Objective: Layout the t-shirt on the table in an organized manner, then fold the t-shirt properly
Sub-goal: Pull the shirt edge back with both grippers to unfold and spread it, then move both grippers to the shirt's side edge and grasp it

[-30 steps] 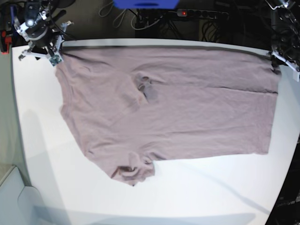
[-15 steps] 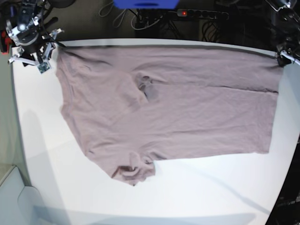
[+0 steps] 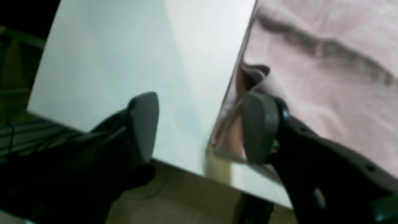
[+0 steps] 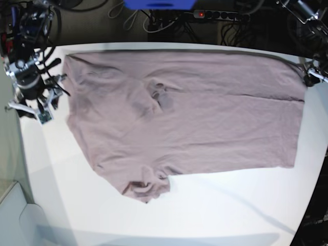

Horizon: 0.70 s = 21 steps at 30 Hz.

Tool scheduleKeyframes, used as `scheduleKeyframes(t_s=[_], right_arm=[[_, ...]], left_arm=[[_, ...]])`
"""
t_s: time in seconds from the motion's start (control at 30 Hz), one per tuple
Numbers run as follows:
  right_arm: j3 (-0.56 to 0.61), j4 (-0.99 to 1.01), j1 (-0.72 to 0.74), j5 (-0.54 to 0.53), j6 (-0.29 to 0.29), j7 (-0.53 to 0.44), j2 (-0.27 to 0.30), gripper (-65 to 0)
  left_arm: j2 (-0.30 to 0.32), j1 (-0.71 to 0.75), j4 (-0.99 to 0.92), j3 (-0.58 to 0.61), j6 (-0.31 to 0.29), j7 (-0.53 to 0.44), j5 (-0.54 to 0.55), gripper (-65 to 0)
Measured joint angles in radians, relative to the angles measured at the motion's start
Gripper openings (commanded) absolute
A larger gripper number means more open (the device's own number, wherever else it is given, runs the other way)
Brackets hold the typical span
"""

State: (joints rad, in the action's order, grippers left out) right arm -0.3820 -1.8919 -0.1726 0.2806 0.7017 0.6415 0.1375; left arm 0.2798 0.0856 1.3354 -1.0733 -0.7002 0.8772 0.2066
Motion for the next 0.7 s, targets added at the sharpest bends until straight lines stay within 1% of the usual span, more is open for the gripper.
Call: scheduleKeyframes(t_s=[0.1,0.13,0.2,0.33,0.47,0.6,0.7], right_arm=[[0.067,0.097,0.129,-0.008,0.008,-0.010,-0.004,-27.3],[0.085,0.148,0.179,-0.003,0.005,-0.011,-0.004,-26.4],[0.114,0.275,0.286,0.000,0.005,-0.003,-0.003,-24.8],[0.137,0.546,0.484,-0.001,0.003,-0.010,-0.006,-24.7],[0.152,0.797,0.650,0.004,0.001,-0.015,-0.003,-24.7],[0.153,1.024,0.769,0.006,0.000,-0.125,-0.004,-24.8],[0.154,1.109,0.793,0.002,0.000,-0.193,-0.005,-24.8]], left_arm=[[-0.002,-0.013,0.000,-0.002,0.000,-0.002,0.006,-22.7],[-0.003,-0.016,0.000,-0.004,0.000,-0.003,0.004,-20.2],[-0.003,-0.013,0.000,-0.005,0.000,-0.002,0.004,-13.4],[-0.014,-0.003,0.000,-0.007,0.000,-0.006,-0.001,-0.7],[-0.024,0.025,0.000,-0.007,0.000,-0.002,-0.001,0.0],[-0.021,0.022,0.000,-0.009,0.000,-0.002,-0.001,0.0],[-0.017,0.021,0.000,-0.008,0.000,-0.005,-0.001,0.0]])
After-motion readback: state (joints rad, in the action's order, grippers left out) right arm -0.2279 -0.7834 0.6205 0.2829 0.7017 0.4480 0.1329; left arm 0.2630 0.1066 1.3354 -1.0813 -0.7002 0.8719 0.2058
